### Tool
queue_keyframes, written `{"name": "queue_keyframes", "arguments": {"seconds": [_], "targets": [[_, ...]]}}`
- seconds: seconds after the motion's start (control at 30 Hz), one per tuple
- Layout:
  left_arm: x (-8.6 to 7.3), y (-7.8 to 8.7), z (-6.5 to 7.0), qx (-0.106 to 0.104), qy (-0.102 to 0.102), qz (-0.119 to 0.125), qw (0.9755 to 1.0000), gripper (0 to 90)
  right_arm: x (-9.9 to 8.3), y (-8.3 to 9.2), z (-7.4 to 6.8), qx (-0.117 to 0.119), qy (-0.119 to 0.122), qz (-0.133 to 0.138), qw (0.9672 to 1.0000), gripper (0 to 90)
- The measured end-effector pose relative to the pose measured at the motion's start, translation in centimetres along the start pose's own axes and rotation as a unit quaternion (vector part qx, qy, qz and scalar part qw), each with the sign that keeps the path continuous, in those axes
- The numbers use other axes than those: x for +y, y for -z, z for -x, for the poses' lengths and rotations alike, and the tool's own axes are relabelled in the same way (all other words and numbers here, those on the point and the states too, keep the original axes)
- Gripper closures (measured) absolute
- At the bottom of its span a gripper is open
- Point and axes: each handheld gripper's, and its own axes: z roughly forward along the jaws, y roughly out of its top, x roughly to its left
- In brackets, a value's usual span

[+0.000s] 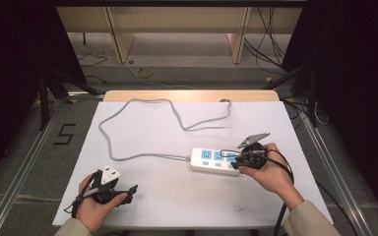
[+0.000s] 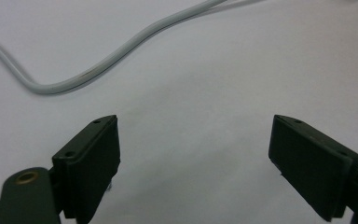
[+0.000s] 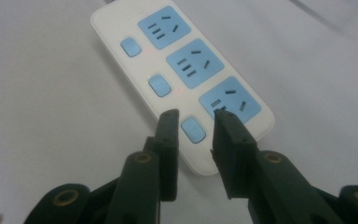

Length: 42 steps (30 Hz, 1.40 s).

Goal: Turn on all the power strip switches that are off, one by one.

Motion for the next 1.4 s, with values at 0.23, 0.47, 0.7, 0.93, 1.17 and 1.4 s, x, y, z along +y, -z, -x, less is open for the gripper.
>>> {"name": "queue_keyframes", "arguments": {"seconds": [0.23,0.47,0.7,0.93,1.17,1.4], "targets": [[0.0,0.0,0.0,0.000,0.000,-0.001,1.0000,16.3,-1.0,0.6,0.2,0.002,-0.006,0.013,0.9999,66.2],[0.0,0.0,0.0,0.000,0.000,-0.001,1.0000,16.3,-1.9,1.0,0.3,0.006,-0.015,0.033,0.9993,61.2],[0.0,0.0,0.0,0.001,-0.002,-0.001,1.0000,16.3,-3.0,1.3,0.5,0.008,-0.014,0.056,0.9983,53.9],[0.0,0.0,0.0,-0.001,0.000,-0.001,1.0000,16.3,-4.1,1.4,0.6,0.004,-0.031,0.084,0.9960,45.0],[0.0,-0.1,0.2,-0.003,-0.003,-0.004,1.0000,16.1,-5.7,1.5,0.7,0.003,-0.045,0.119,0.9919,40.3],[0.0,-0.1,0.2,-0.002,-0.003,-0.003,1.0000,16.0,-7.4,1.3,0.6,0.002,-0.051,0.135,0.9895,38.5]]}}
